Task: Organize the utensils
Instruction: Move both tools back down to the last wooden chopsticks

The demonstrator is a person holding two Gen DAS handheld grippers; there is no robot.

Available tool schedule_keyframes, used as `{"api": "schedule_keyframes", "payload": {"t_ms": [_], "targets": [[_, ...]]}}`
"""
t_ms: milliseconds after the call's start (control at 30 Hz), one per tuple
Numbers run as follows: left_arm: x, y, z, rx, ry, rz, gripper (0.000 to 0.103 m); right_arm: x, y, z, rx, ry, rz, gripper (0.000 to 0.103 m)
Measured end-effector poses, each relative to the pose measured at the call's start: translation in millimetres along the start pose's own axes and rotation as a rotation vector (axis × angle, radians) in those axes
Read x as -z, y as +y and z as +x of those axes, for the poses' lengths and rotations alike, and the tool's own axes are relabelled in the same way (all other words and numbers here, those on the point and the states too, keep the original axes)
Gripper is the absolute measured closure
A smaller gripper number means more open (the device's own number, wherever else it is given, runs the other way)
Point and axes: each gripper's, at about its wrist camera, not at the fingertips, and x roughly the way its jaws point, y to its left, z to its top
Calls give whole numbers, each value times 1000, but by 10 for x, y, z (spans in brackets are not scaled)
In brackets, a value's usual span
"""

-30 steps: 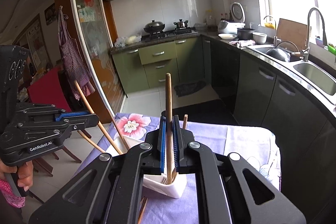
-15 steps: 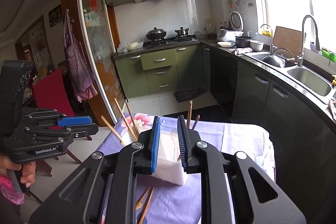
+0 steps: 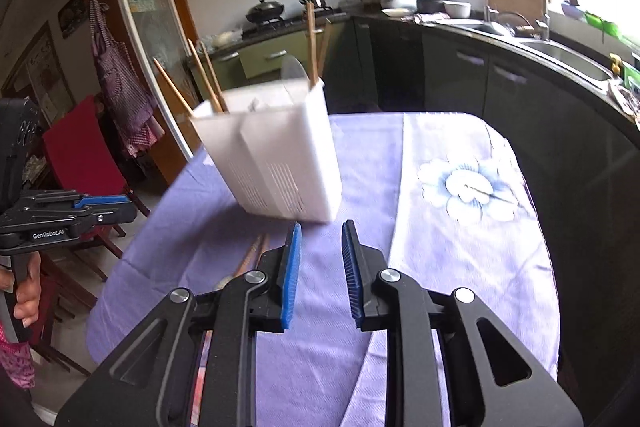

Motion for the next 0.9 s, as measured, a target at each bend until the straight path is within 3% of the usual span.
{"api": "schedule_keyframes", "payload": {"t_ms": [333,900], "targets": [[305,-86,436,8,104,-15,81,146,-177,141,27,39,34,81],[230,-296,929,20,187,-19,80,157,-149,192,25,60,32,81]]}}
